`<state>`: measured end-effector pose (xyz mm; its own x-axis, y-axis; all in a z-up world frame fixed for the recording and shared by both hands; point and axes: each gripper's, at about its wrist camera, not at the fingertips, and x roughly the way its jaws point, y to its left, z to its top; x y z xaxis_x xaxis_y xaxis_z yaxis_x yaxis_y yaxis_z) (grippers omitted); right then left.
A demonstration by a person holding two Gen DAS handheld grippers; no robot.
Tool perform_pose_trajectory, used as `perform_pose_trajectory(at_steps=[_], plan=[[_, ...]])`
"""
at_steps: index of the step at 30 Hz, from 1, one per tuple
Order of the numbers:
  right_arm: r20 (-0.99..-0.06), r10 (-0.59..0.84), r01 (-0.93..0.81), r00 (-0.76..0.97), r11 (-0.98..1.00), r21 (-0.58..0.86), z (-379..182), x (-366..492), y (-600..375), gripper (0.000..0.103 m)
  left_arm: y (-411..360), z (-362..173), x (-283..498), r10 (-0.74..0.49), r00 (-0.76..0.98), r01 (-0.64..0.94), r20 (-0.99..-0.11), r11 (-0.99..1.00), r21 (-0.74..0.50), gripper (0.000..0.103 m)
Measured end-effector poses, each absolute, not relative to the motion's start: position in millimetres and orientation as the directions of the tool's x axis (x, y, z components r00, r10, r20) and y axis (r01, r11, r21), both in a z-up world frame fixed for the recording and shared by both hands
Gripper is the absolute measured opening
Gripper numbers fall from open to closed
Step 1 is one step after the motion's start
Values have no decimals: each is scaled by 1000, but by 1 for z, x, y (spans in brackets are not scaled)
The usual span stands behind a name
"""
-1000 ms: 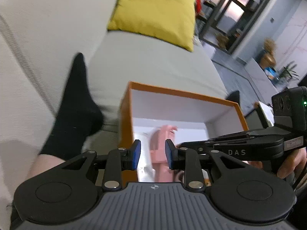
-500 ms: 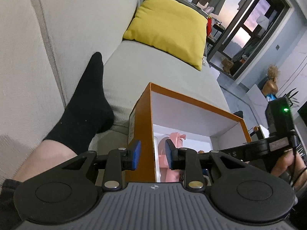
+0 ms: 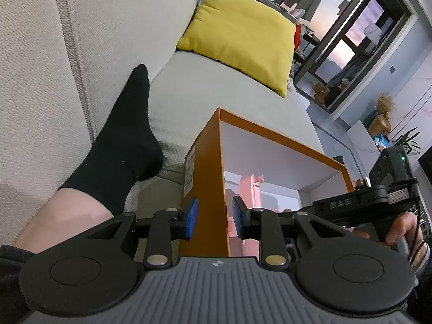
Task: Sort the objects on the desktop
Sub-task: 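Lower the selfie stick into the orange box and open the right gripper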
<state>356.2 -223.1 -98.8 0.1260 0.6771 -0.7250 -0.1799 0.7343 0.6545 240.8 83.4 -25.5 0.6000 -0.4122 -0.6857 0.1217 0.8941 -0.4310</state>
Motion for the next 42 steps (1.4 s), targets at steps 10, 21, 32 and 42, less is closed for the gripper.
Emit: perform_pose_trajectory(at_steps=[10, 21, 32, 42], plan=[[-648, 756, -133, 94, 655, 744, -109, 357, -214, 7, 84, -26, 239, -411, 600, 115, -686, 893, -435, 30], [-766, 636, -155, 86, 769, 621, -109, 360, -199, 20, 84, -26, 238, -417, 603, 115, -680, 889, -444, 31], [-861, 492, -271, 128, 853, 447, -101, 354, -185, 27, 85, -27, 238, -416, 602, 105, -682, 888, -448, 30], [-861, 480, -325, 171, 852, 410, -92, 348, -193, 34, 79, -13, 229, -389, 633, 130, -670, 906, -404, 30]])
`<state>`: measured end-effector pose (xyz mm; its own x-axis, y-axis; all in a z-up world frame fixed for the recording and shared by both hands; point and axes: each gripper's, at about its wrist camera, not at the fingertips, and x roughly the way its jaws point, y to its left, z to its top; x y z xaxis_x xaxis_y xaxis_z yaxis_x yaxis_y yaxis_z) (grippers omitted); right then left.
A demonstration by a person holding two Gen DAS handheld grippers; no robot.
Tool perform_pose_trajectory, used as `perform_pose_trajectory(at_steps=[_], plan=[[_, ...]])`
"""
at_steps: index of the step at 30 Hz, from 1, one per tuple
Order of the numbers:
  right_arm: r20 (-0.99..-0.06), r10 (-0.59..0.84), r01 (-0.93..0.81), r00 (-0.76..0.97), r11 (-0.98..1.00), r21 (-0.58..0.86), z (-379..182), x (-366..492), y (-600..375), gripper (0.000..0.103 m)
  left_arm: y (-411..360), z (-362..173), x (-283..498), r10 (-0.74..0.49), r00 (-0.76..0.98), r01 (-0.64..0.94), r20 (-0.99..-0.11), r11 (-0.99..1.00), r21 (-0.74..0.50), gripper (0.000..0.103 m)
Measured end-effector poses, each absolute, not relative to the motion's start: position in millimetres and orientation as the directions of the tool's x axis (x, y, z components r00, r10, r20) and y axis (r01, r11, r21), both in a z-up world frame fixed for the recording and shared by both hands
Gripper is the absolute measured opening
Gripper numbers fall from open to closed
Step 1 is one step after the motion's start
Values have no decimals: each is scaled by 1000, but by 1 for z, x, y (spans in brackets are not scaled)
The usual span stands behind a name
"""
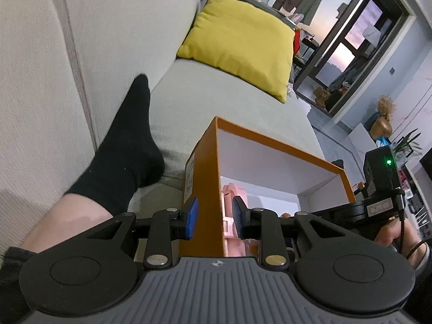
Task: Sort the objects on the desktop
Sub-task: 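Lower the selfie stick into the orange box and open the right gripper, then grasp the Vaseline tube with the left gripper while the right grasps the round pink mirror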
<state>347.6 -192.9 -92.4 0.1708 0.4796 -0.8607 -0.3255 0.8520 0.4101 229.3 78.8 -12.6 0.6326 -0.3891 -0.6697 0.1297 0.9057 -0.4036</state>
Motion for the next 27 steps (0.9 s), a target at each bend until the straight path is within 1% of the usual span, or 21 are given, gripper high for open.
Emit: perform_pose_trajectory(at_steps=[6, 9, 12, 17, 21, 22, 24, 25, 27], plan=[[-832, 496, -391, 249, 837, 382, -68, 330, -197, 34, 62, 13, 206, -398, 659, 208, -638, 912, -354, 30], [-783, 543, -434, 302, 810, 394, -51, 311, -209, 34, 49, 26, 188, -410, 660, 260, -629, 911, -320, 30], [-729, 571, -476, 378, 795, 376, -33, 285, -227, 34, 37, 38, 166, -439, 656, 315, -614, 899, -305, 30], [-658, 581, -495, 480, 798, 343, -12, 237, -267, 38, 15, 48, 136, -473, 641, 374, -605, 880, -293, 30], [-634, 568, -470, 525, 814, 340, -7, 199, -298, 41, -5, 43, 119, -473, 628, 410, -617, 876, -254, 31], [-632, 558, -456, 538, 823, 338, -7, 191, -305, 43, -11, 39, 116, -478, 620, 421, -623, 872, -251, 31], [-627, 536, -426, 565, 841, 335, -9, 172, -321, 44, -19, 29, 111, -487, 592, 425, -642, 866, -266, 31], [-628, 523, -407, 576, 850, 334, -11, 164, -328, 46, -22, 22, 109, -490, 578, 418, -653, 865, -278, 32], [-638, 495, -362, 590, 868, 339, -22, 153, -339, 49, -28, 6, 109, -492, 544, 399, -680, 864, -307, 38]])
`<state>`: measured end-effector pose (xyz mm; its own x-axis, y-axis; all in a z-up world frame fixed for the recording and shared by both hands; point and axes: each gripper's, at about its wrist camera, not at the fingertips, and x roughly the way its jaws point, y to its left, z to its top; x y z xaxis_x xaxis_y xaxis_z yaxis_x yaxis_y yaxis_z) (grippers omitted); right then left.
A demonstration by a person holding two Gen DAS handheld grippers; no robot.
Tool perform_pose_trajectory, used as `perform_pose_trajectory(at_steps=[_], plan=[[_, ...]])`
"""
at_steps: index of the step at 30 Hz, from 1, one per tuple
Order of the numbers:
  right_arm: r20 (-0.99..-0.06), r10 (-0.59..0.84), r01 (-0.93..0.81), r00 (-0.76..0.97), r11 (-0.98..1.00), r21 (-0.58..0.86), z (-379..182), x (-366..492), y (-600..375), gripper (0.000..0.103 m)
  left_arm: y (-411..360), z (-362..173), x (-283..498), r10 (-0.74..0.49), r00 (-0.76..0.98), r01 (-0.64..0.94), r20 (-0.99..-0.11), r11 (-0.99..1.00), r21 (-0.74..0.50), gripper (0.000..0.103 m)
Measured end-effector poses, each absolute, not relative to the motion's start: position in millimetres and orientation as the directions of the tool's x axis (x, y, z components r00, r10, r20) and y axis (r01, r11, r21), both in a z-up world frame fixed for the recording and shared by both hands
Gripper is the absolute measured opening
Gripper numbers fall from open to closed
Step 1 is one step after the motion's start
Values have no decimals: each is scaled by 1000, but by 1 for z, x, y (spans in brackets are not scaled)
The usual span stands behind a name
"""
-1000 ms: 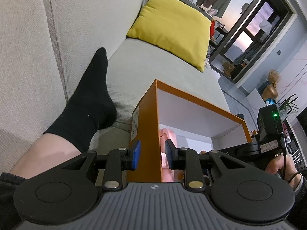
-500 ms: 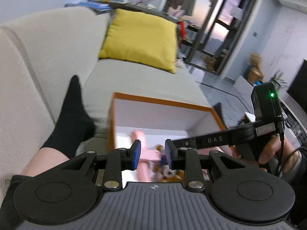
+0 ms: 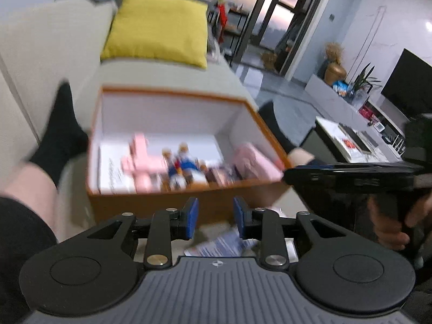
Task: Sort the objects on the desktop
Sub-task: 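Grasp the Vaseline tube with the left gripper while the right grasps the round pink mirror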
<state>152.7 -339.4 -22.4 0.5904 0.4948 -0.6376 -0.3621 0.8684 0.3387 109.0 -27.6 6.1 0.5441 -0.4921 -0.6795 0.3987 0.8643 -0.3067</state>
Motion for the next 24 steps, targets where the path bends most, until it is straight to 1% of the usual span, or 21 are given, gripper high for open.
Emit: perform_pose_trajectory(at_steps=[1, 2, 5, 7, 8, 10, 12, 18, 20, 22, 24], plan=[[-645, 482, -340, 593, 876, 343, -29, 148, -346, 51, -30, -2, 109, -489, 532, 382, -692, 867, -319, 48], [-656, 469, -317, 592, 883, 345, -36, 144, -353, 52, -32, -12, 110, -488, 515, 366, -704, 868, -335, 56], [-703, 415, -236, 577, 909, 343, -63, 141, -368, 56, -38, -39, 113, -462, 470, 327, -752, 883, -337, 56], [-734, 383, -183, 562, 922, 341, -81, 145, -376, 63, -41, -55, 117, -432, 452, 297, -781, 898, -324, 59], [-743, 369, -159, 558, 927, 340, -87, 146, -381, 64, -42, -63, 120, -412, 443, 269, -796, 908, -321, 62], [-753, 366, -136, 546, 926, 352, -98, 151, -384, 65, -42, -78, 125, -388, 418, 191, -822, 922, -338, 63], [-757, 373, -121, 536, 922, 369, -107, 158, -384, 68, -43, -90, 128, -398, 381, 151, -834, 917, -369, 63], [-766, 397, -120, 505, 911, 394, -122, 169, -379, 68, -50, -110, 130, -392, 347, 98, -852, 919, -382, 69], [-767, 403, -121, 498, 909, 399, -125, 172, -379, 67, -51, -112, 129, -392, 348, 105, -852, 919, -380, 74], [-771, 412, -114, 486, 904, 412, -130, 175, -379, 65, -51, -113, 130, -405, 350, 107, -845, 913, -394, 78], [-774, 425, -102, 469, 897, 431, -136, 176, -381, 60, -50, -115, 130, -411, 358, 113, -839, 910, -398, 78]])
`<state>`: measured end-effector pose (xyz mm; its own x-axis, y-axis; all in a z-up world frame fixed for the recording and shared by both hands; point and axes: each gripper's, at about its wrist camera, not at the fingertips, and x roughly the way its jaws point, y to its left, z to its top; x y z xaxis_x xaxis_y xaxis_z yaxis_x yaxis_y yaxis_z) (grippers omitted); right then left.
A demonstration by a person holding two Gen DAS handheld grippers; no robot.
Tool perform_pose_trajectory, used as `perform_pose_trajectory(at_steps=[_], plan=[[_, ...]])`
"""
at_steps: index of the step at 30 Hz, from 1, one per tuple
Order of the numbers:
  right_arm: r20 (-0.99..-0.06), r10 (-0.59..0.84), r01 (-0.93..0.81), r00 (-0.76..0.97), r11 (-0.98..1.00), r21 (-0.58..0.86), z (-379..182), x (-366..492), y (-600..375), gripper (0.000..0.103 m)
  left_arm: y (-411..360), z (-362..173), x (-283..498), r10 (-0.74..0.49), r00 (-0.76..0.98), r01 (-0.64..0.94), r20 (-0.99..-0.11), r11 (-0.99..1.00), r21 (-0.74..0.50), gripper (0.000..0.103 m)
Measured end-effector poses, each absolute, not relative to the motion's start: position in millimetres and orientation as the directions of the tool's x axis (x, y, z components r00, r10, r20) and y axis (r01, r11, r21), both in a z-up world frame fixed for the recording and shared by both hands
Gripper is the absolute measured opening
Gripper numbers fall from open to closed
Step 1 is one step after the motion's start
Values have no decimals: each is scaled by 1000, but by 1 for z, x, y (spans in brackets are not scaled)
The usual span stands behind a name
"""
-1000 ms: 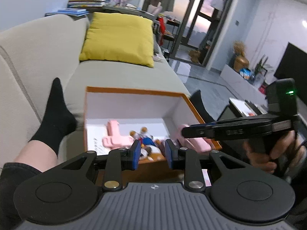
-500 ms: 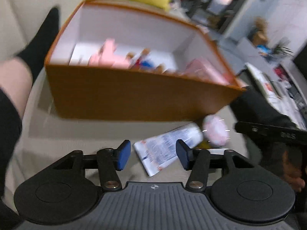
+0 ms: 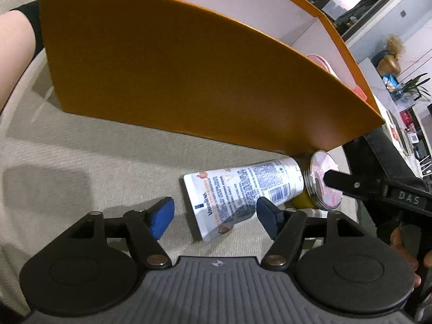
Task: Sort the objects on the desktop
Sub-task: 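Grasp the Vaseline tube with the left gripper while the right grasps the round pink mirror, then carry the Vaseline tube and pink mirror with both grippers toward the orange box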
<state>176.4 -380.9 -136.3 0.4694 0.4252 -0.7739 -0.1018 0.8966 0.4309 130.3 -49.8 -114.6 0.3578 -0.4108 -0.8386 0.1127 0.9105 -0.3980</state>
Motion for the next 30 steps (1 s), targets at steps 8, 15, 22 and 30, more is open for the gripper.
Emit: perform_pose_trajectory(at_steps=[8, 15, 22, 30], plan=[[-761, 465, -94, 452, 874, 478, -146, 178, -381, 52, -53, -112, 126, -382, 387, 127, -839, 924, -361, 49], [-758, 434, -103, 488, 890, 443, -134, 173, -384, 38, -42, -97, 115, -365, 451, 122, -814, 929, -349, 21], [-741, 417, -118, 527, 899, 423, -115, 165, -388, 22, -47, -63, 102, -454, 512, 235, -730, 891, -389, 20], [-705, 475, -144, 527, 867, 476, -103, 159, -389, 15, -81, -57, 100, -525, 493, 335, -693, 850, -406, 17]])
